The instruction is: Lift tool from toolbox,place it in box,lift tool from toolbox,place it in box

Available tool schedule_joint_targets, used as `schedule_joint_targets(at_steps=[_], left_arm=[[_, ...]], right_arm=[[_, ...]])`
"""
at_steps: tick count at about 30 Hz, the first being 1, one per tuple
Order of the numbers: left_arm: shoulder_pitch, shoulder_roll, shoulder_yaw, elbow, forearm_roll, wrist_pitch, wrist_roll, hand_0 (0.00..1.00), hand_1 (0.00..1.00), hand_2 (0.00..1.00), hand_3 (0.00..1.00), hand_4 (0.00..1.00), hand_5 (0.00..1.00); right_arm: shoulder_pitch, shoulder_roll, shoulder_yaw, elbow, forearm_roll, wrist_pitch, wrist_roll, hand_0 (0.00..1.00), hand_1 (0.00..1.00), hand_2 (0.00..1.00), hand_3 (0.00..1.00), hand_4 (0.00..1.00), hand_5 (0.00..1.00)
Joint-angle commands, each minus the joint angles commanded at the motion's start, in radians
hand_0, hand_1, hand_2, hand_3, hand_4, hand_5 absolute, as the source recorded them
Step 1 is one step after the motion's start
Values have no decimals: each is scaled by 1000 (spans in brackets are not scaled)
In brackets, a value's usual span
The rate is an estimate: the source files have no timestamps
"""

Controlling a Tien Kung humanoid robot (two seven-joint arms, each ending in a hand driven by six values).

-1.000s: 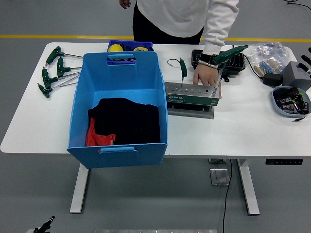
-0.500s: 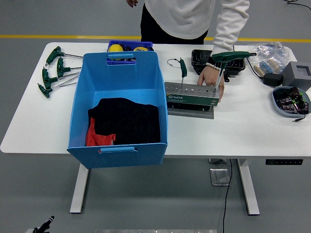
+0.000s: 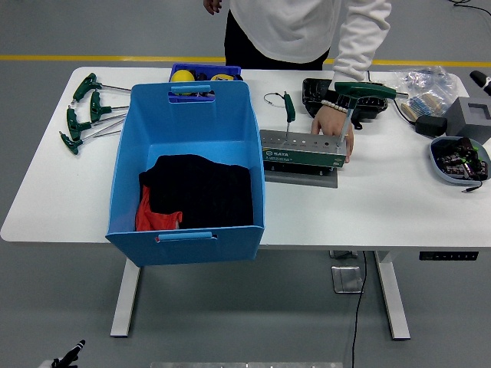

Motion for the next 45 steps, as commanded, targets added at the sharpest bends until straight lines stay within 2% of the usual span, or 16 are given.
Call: schedule_joint_targets(at_steps=[3,5,9,16,17,20,22,23,26,29,32,34,35,40,41,45], left_arm=[[0,1,-9,0,9,1,2,769,801,806,780,794,775],[0,2,-12,0,11,1,2,767,797,806,779,794,777],[-1,3,-15,0,15,0,4,767,797,806,779,794,777],[-6,8,-3,0,4,-2,4,767,797,804,778,793,775],[-7,8,-1,0,3,-2,4,766,797,802,778,794,776],[-10,9,5,0,-2,-2,4,766,797,802,778,794,776],[-11,10,9,0,-8,-2,3,766,797,802,778,794,776],[-11,10,9,0,-8,-2,3,766,794,801,775,794,775],[-15,11,-10,0,10,0,7,766,794,801,775,794,775],[-17,9,-14,0,11,5,6,766,794,796,775,793,775],[-18,10,-9,0,5,10,3,766,794,796,775,793,775],[-18,10,-12,0,6,11,2,766,794,796,775,793,775],[-17,10,-11,0,4,12,2,760,793,794,774,792,772],[-18,11,-8,0,-1,20,0,760,793,794,774,792,772],[-18,11,-4,0,-4,20,-2,748,791,794,773,793,775],[-20,13,-1,0,-5,19,0,748,791,794,773,793,775]], right_arm=[[35,-9,-48,1,-108,27,-6,942,897,936,978,998,760],[53,-10,-71,1,-120,35,-8,976,922,961,998,998,714],[99,-4,-123,6,-125,44,-19,976,922,961,998,998,714],[222,45,-228,-9,-135,61,-60,995,930,963,994,998,690],[240,54,-243,-16,-140,64,-64,976,905,920,961,998,663],[302,81,-302,-50,-149,72,-65,976,905,920,961,998,663],[352,109,-355,-98,-140,61,-39,976,905,920,961,998,663],[372,118,-378,-119,-140,57,-28,979,824,829,881,998,633],[438,156,-459,-195,-147,48,10,979,824,829,881,998,633],[490,199,-518,-275,-162,64,34,975,790,778,837,998,576],[531,246,-552,-370,-173,87,51,975,790,778,837,998,576],[545,265,-563,-420,-174,93,55,975,790,778,837,998,576],[550,272,-568,-439,-173,94,55,913,709,677,752,998,528],[577,310,-599,-551,-141,84,59,913,709,677,752,998,528],[581,315,-605,-570,-131,80,60,778,615,583,687,998,552],[588,329,-628,-616,-103,70,66,778,615,583,687,998,552]])
